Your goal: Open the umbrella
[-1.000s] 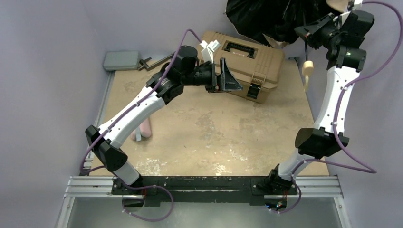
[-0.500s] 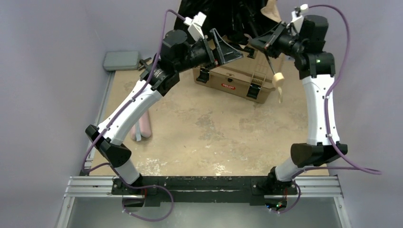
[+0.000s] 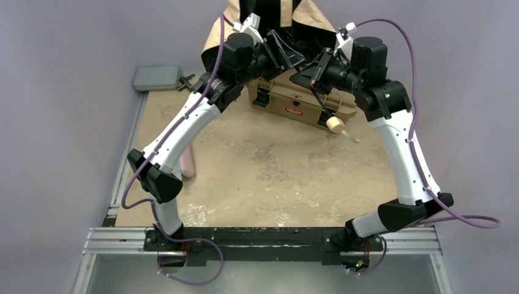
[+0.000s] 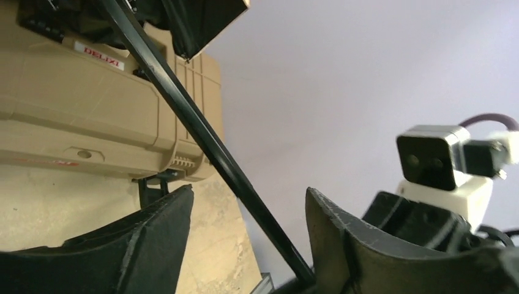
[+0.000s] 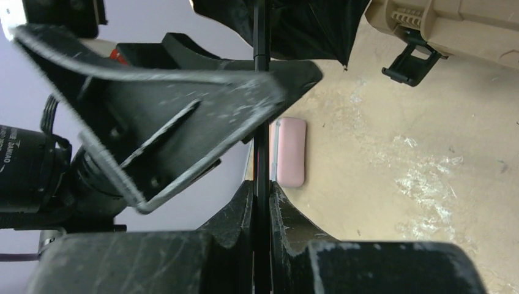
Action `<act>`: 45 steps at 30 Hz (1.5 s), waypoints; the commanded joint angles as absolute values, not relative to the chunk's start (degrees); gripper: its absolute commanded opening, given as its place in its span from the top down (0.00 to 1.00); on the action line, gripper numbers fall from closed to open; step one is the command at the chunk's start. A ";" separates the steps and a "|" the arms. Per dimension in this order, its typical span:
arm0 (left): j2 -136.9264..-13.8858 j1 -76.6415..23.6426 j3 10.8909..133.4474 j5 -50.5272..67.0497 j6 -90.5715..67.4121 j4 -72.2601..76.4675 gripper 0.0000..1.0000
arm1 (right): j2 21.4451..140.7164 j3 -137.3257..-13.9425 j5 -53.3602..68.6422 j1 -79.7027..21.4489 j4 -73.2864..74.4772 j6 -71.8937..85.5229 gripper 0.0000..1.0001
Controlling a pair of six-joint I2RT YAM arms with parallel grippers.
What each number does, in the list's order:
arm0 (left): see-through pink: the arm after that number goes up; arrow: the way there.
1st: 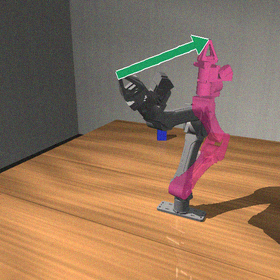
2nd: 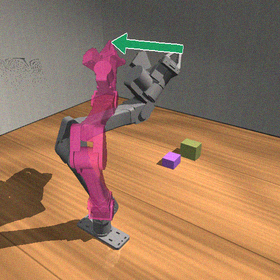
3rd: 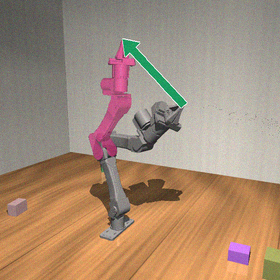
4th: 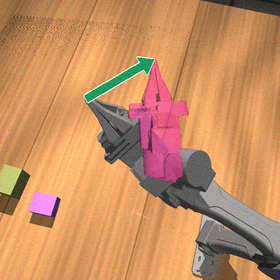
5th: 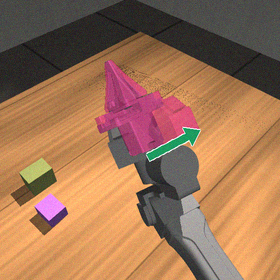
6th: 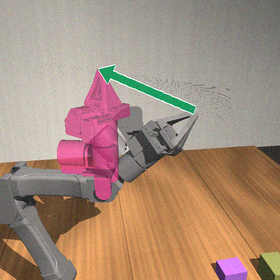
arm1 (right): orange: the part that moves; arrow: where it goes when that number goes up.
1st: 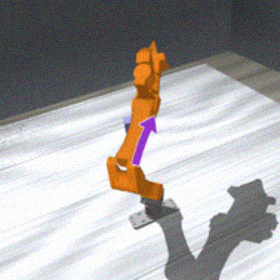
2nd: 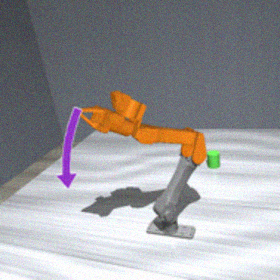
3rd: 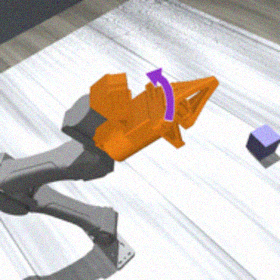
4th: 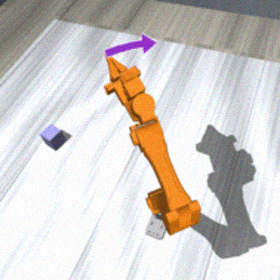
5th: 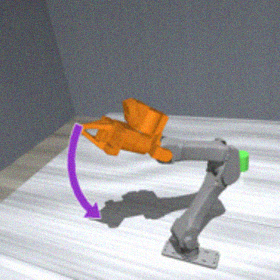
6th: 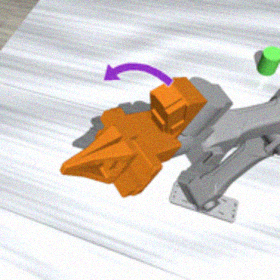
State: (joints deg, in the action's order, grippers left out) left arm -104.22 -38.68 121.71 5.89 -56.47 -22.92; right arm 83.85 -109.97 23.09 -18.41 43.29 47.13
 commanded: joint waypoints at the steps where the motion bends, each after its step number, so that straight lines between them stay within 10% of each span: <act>1: -105.48 -38.35 124.21 3.50 -58.79 -22.82 0.37 | 82.00 -109.31 20.79 -20.85 38.19 46.22 1.00; 8: -107.77 -38.34 125.81 5.82 -58.57 -23.98 1.00 | 81.91 -108.85 20.14 -22.85 36.68 46.26 1.00; 12: -107.35 -37.16 126.51 9.98 -59.96 -24.70 1.00 | 82.19 -109.31 23.27 -22.83 35.53 46.17 0.96; 16: -104.61 -33.63 124.76 15.95 -64.97 -26.05 1.00 | 84.92 -116.32 25.54 -22.24 38.91 43.70 0.21; 18: -102.18 -31.77 122.11 19.42 -68.16 -24.74 1.00 | 86.03 -121.13 26.32 -20.96 40.52 42.47 0.06; 45: -84.39 -29.97 104.49 29.83 -84.44 -11.94 1.00 | 95.60 -114.72 20.35 -23.34 1.01 63.28 0.37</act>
State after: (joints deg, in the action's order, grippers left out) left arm -87.31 -29.78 105.86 28.75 -82.61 -19.75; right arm 98.63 -115.37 19.51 -22.85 14.35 60.77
